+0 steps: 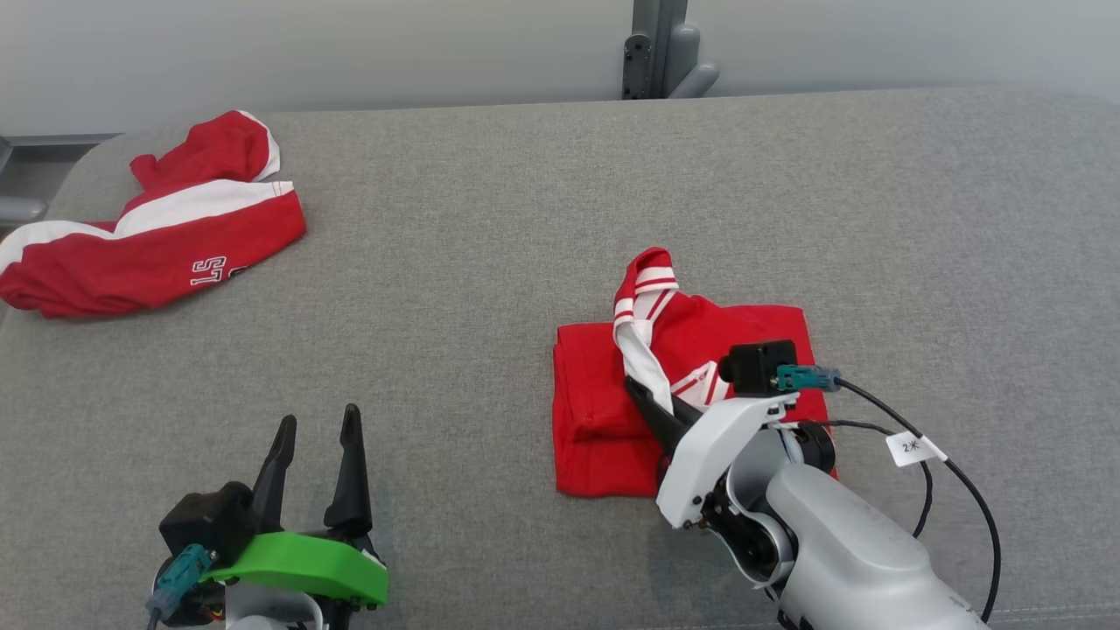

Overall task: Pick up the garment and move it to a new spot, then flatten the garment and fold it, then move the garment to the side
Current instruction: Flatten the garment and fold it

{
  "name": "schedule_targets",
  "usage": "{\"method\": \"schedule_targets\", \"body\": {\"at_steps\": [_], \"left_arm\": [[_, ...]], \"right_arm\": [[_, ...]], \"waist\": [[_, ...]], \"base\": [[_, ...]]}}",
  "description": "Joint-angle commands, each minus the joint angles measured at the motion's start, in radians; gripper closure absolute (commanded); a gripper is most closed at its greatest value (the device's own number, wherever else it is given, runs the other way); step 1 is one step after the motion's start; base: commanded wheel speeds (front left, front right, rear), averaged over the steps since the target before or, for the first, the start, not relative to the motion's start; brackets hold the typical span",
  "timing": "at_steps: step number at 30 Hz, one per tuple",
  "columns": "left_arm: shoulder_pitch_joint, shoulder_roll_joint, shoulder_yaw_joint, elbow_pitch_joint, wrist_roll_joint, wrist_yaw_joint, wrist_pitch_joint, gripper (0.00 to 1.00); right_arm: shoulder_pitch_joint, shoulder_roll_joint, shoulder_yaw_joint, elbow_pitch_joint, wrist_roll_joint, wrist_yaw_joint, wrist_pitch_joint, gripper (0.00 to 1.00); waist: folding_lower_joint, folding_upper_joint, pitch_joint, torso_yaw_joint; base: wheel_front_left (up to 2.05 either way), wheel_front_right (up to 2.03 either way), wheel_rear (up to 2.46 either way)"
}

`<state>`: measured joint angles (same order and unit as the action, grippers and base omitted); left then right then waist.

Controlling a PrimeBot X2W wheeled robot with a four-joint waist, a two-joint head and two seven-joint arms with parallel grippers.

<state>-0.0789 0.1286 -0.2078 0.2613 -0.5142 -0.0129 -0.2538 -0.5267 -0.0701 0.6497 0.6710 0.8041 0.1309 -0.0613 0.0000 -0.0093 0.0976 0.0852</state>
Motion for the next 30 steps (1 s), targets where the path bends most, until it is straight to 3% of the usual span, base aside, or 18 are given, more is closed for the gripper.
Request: {"method": "schedule_targets", "body": {"at_steps": [1,7,8,10,12,13,23,30], "left_arm": [[-0.016,0.001,-0.001,0.001,0.001,-0.001,-0.004,0.00],[-0.026,0.001,-0.006,0.007,0.002,0.000,-0.003,0.00],[-0.026,0.001,-0.006,0.007,0.001,0.000,-0.003,0.00],[-0.025,0.001,-0.006,0.009,0.000,0.001,-0.004,0.00],[-0.025,0.001,-0.005,0.011,-0.002,0.003,-0.005,0.00],[-0.026,0.002,-0.004,0.012,-0.003,0.003,-0.005,0.00],[-0.019,0.002,0.000,0.016,-0.007,0.004,-0.008,0.00],[-0.007,0.004,0.002,0.007,-0.006,0.011,-0.009,0.00]], "right_arm": [[-0.013,0.004,0.009,0.011,0.011,0.000,-0.008,1.00],[-0.040,0.015,0.058,0.068,0.034,0.000,-0.023,1.00],[-0.044,0.016,0.065,0.076,0.038,0.000,-0.026,0.77],[-0.053,0.017,0.080,0.089,0.048,0.000,-0.030,0.52],[-0.057,0.018,0.094,0.098,0.059,0.000,-0.038,0.05],[-0.059,0.018,0.101,0.102,0.062,0.000,-0.041,0.00],[-0.080,0.019,0.151,0.070,0.076,0.000,-0.097,0.00],[-0.084,-0.011,0.109,-0.002,0.051,0.000,-0.169,0.00]], "waist": [[0.0000,0.0093,0.003,0.003],[0.0000,0.0093,0.008,0.014],[0.0000,0.0093,0.008,0.015],[0.0000,0.0093,0.009,0.016],[0.0000,0.0093,0.008,0.016],[0.0000,0.0093,0.008,0.015],[0.0000,0.0093,0.000,-0.002],[0.0000,0.0093,-0.008,-0.022]], "base": [[0.00,0.00,0.00],[0.00,0.00,0.00],[0.00,0.00,0.00],[0.00,0.00,0.00],[0.00,0.00,0.00],[0.00,0.00,0.00],[0.00,0.00,0.00],[0.00,0.00,0.00]]}}
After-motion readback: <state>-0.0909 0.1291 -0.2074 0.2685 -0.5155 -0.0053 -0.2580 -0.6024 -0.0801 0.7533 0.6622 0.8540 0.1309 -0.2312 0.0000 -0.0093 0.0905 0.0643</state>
